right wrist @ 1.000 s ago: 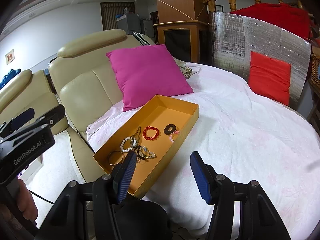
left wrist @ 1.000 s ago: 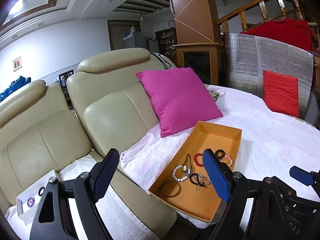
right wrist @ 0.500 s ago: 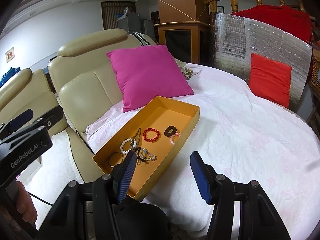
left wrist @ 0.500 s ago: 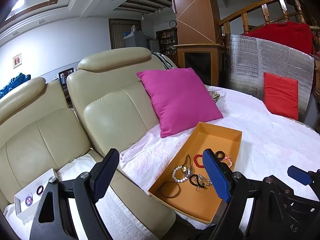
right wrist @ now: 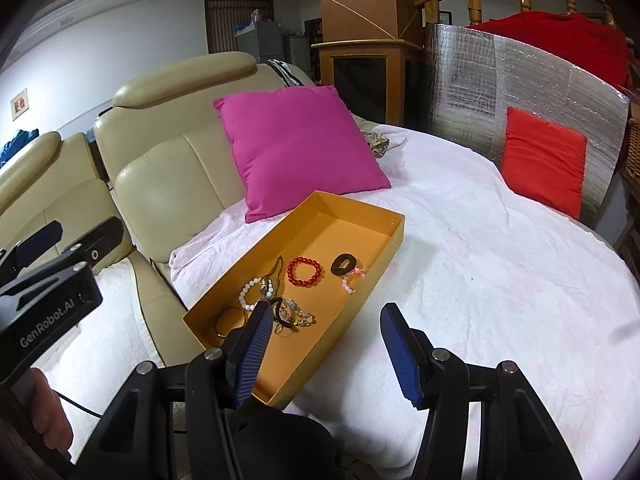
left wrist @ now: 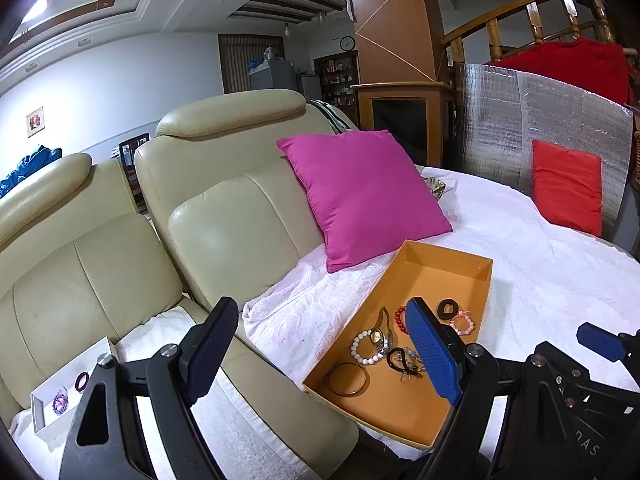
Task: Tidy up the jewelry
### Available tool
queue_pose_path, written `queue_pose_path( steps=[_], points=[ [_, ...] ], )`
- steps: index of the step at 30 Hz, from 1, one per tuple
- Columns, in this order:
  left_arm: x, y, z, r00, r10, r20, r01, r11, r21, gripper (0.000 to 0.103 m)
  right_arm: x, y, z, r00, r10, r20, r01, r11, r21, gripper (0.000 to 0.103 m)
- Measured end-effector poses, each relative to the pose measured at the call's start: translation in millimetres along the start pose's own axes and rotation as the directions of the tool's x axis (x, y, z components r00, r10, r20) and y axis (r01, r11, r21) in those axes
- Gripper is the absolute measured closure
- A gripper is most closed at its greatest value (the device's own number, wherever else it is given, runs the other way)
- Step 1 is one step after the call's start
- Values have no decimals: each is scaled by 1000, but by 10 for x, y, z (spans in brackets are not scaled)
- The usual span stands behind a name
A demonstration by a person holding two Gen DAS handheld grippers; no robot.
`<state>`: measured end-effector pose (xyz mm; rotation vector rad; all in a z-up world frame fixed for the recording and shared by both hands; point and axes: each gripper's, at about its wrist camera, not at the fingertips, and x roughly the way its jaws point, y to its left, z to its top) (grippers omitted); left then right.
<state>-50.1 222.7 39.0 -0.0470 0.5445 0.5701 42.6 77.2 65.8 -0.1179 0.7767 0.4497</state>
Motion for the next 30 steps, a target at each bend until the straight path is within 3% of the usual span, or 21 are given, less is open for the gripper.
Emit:
queue_pose_path(
  steps=[30],
  points=[
    [181,-62,-33,999,36,-33,-35,999,20,17,250,-29,34,1000,18,-26,-18,1000,0,43]
  ],
)
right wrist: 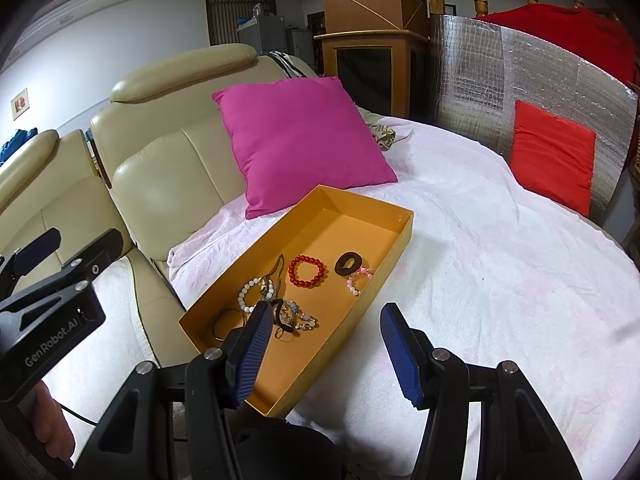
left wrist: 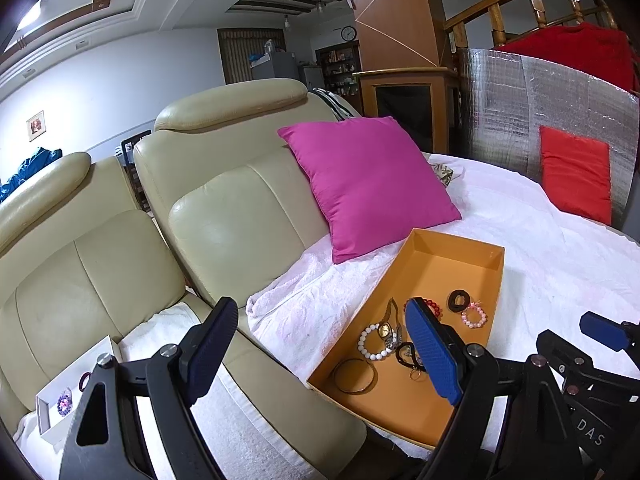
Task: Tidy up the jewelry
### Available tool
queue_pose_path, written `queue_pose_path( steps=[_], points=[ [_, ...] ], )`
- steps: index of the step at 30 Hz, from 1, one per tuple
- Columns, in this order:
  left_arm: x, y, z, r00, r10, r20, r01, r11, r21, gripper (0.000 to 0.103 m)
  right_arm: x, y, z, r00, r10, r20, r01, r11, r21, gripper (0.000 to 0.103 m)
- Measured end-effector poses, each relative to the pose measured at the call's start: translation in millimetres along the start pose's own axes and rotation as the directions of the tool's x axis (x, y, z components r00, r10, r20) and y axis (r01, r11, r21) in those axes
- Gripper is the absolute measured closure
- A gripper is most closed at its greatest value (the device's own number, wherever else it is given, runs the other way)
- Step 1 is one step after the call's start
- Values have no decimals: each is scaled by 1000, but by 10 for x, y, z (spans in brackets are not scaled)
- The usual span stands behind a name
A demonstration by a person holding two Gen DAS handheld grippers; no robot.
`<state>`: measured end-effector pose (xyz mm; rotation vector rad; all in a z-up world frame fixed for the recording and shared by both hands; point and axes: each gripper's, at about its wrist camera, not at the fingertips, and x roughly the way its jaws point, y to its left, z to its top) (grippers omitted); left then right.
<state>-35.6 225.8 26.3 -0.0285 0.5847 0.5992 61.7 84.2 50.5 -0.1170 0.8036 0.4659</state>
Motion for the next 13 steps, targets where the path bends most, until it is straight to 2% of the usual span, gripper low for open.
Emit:
queue_pose_path(
  steps=[7,10,11,12,13],
  points=[
    [-28,-147,29,1000,-13,19,13,999,32,17,-35,-164,-10,1000,1,20,-1,1000,31,43],
    [-70,-457,62,995,-95,26,92,992,86,17,-109,-505,-31,998,-42,56,37,995,89,43],
    [-75,-629,73,991,-130,26,127,986,110,17,-117,-631,-41,997,-58,58,52,993,110,39],
    [-76,-771,75,987,-161,25,157,979,130,17,-115,-811,-66,995,-82,54,74,988,134,37],
    [-49,-997,77,975,-220,8,216,962,165,16,-104,-1009,-102,993,-112,45,103,982,159,35]
  ],
)
